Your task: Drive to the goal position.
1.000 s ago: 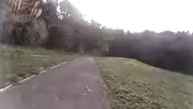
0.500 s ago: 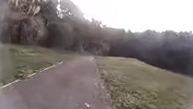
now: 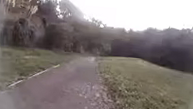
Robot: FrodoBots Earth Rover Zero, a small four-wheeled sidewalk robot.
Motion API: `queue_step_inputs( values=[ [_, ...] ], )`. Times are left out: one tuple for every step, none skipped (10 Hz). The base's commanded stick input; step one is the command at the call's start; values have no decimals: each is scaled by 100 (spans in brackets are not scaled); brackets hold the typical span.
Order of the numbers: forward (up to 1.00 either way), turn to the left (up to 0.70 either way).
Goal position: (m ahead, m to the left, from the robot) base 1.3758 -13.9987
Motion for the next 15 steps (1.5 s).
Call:
queue_step_inputs(
  values=[
    [100, 0],
    [100, 0],
    [49, 0],
    [0, 0],
    [0, 0],
    [0, 0],
    [0, 0],
    [0, 0],
    [0, 0],
    [0, 0],
    [0, 0],
    [0, 0],
    [58, 0],
    [100, 0],
    [100, 0]
  ],
)
